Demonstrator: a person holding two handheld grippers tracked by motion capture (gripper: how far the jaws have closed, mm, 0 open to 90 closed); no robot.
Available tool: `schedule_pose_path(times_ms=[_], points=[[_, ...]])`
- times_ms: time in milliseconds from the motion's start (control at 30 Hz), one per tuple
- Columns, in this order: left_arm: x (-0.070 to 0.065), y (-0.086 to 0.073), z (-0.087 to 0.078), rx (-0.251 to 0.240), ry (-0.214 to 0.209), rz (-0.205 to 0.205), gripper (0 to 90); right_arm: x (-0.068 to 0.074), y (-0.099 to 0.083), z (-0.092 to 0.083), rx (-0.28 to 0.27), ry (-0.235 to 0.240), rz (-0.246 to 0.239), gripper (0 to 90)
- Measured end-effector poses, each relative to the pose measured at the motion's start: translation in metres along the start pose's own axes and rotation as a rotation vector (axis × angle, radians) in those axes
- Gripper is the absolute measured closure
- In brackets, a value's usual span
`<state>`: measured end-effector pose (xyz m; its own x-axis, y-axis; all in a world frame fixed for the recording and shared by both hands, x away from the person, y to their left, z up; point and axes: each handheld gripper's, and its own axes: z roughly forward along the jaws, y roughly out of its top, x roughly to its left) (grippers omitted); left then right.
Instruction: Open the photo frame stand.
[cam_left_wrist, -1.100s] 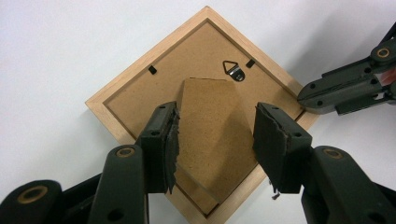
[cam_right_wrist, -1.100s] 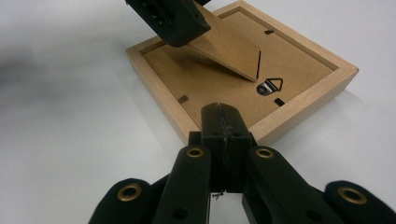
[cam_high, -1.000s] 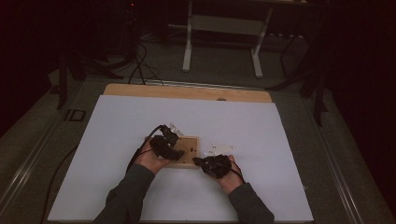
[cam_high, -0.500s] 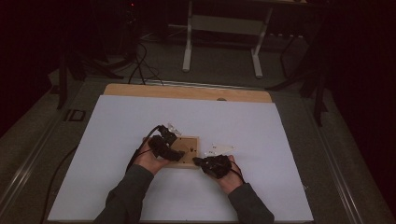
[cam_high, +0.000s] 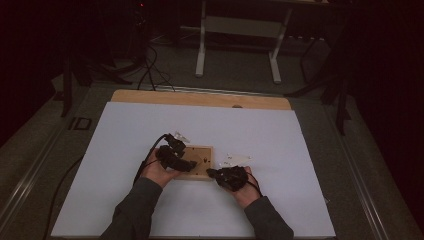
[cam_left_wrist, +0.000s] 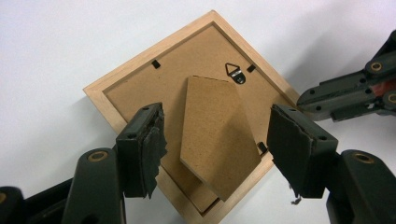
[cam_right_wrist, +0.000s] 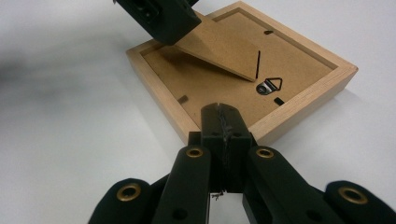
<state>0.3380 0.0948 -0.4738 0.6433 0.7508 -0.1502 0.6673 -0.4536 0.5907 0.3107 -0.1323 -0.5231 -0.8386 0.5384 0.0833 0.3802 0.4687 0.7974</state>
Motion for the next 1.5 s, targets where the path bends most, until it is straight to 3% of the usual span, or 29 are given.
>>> schedule_pose_path(times_ms=[200, 333, 500, 733, 1033, 1133, 1367, 1500], points=[[0.002, -0.002, 0.001, -0.005, -0.005, -0.035, 31.4, -0.001, 0.000, 0.000, -0.002, 0.002, 0.001, 89.6], [0.006, -0.004, 0.003, -0.010, -0.054, -0.071, 31.1, -0.001, 0.000, 0.000, -0.002, 0.002, 0.001, 89.5], [0.008, -0.007, 0.008, 0.002, -0.069, -0.091, 33.3, -0.001, 0.000, -0.001, -0.002, 0.004, 0.001, 89.2], [0.011, -0.010, 0.016, 0.021, -0.127, -0.137, 38.5, -0.001, -0.001, -0.001, -0.002, 0.006, 0.001, 88.8], [0.017, -0.009, 0.017, 0.009, -0.183, -0.190, 48.7, 0.000, 0.000, -0.001, 0.002, 0.005, -0.011, 87.7], [0.022, -0.009, 0.016, -0.003, -0.219, -0.226, 50.7, 0.000, 0.000, -0.001, 0.002, 0.005, -0.012, 87.4], [0.025, -0.008, 0.016, -0.004, -0.243, -0.245, 49.8, 0.000, 0.000, -0.001, 0.003, 0.007, -0.012, 87.1], [0.024, -0.006, 0.018, 0.015, -0.230, -0.232, 51.1, 0.000, 0.000, -0.001, 0.003, 0.008, -0.012, 87.0]])
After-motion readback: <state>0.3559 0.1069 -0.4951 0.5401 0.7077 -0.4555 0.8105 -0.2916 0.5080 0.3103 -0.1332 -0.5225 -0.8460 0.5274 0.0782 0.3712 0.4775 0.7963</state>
